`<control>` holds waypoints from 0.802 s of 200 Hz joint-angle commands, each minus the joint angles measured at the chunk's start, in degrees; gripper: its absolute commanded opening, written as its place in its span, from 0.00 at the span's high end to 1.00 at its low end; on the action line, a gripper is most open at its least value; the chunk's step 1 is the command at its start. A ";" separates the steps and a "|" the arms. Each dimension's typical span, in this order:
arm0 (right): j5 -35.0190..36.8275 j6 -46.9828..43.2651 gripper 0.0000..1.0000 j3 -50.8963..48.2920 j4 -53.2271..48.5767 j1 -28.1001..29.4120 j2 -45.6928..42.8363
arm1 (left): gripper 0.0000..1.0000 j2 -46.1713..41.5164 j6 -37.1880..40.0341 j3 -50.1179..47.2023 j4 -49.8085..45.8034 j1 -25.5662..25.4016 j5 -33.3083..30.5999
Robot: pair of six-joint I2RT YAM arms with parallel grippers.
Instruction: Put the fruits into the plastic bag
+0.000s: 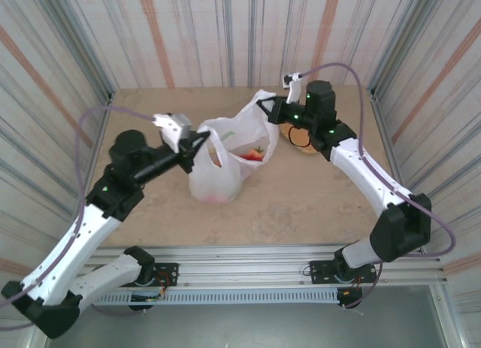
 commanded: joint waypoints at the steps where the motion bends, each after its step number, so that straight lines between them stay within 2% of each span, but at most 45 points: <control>1: 2.69 -0.32 1.00 3.41 -2.36 0.27 0.65 | 1.00 0.95 -5.97 -1.82 2.89 2.89 -0.26; 64: 3.10 -0.81 1.00 5.98 -3.66 0.18 5.26 | 1.00 3.87 -10.93 -2.71 6.60 3.07 -1.05; 85: 3.62 -2.52 1.00 6.94 -7.12 -0.02 7.94 | 1.00 4.42 -11.22 -2.81 6.59 3.08 -0.22; 126: 3.32 -3.77 0.87 6.74 -11.14 -2.08 10.42 | 0.98 3.13 -10.95 -3.65 6.52 3.07 2.02; 146: 1.34 -3.26 0.73 7.26 -11.60 -3.30 9.79 | 0.85 3.19 -10.35 -2.53 4.45 3.07 4.15; 160: 1.00 -3.30 0.59 7.52 -11.94 -3.82 8.05 | 0.74 3.23 -9.50 -1.05 1.13 3.12 4.74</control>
